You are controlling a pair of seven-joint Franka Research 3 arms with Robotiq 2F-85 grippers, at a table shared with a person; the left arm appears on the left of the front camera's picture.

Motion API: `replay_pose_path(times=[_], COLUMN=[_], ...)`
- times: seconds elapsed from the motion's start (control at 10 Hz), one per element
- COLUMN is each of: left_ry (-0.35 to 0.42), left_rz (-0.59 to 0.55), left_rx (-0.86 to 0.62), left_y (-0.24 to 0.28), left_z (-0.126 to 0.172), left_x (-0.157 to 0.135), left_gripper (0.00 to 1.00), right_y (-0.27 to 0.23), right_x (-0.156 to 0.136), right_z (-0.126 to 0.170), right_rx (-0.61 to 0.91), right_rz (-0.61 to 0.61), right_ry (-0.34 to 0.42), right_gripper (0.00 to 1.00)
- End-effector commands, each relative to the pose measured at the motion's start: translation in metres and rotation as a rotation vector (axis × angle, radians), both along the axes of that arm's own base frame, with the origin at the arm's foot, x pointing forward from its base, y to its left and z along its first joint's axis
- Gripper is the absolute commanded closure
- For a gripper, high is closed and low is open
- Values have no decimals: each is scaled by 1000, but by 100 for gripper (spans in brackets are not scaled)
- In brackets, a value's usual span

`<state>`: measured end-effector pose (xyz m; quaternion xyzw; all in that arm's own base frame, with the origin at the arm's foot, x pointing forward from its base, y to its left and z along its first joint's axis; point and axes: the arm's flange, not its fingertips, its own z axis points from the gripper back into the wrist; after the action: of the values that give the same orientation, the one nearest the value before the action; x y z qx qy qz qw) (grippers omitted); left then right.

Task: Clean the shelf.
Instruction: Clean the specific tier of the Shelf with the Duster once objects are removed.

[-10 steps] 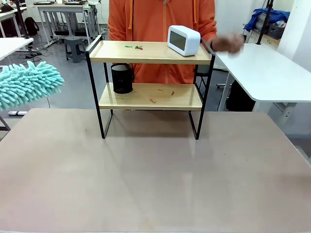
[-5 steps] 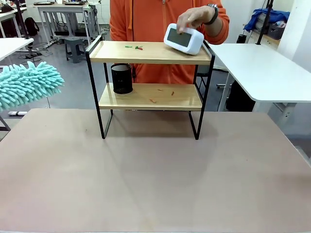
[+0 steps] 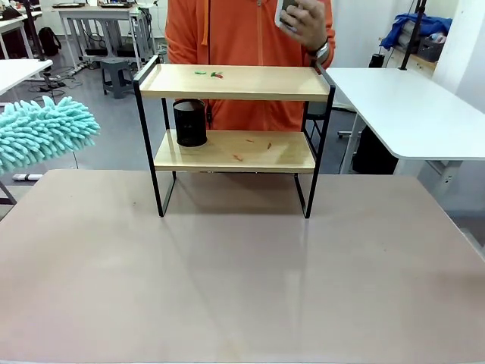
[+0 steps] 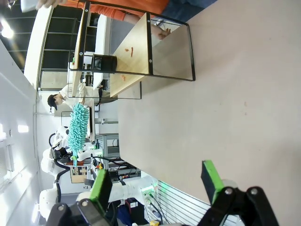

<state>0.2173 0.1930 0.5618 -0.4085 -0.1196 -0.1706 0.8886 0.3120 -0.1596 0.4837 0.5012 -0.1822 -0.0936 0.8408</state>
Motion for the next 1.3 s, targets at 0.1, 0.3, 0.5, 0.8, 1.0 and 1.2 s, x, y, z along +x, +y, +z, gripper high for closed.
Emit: replay_pose_path(times=[0.1,0.3,0.5,0.8,1.0,1.2], left_ry=[-8,-108,-195,-271,-257,-257], left_rz=[178,271,308,215,269,269], left_rx=[112,176,285,313,301,301], left_y=[-6,-23,-64,-151,-112,-112], left_z=[60,137,179,212,209,209], left_x=[-12,-8,14,67,33,33], left_gripper=[88,88,88,88,88,88], right_y=[1,1,1,1,1,1], right_x=[3,3,3,3,3,3], right_z=[2,2,2,2,2,2], right_rx=[13,13,13,13,13,13], right_rz=[2,2,2,2,2,2], right_ry=[-32,-32,-32,-32,-32,-32], right_gripper=[0,0,0,0,0,0])
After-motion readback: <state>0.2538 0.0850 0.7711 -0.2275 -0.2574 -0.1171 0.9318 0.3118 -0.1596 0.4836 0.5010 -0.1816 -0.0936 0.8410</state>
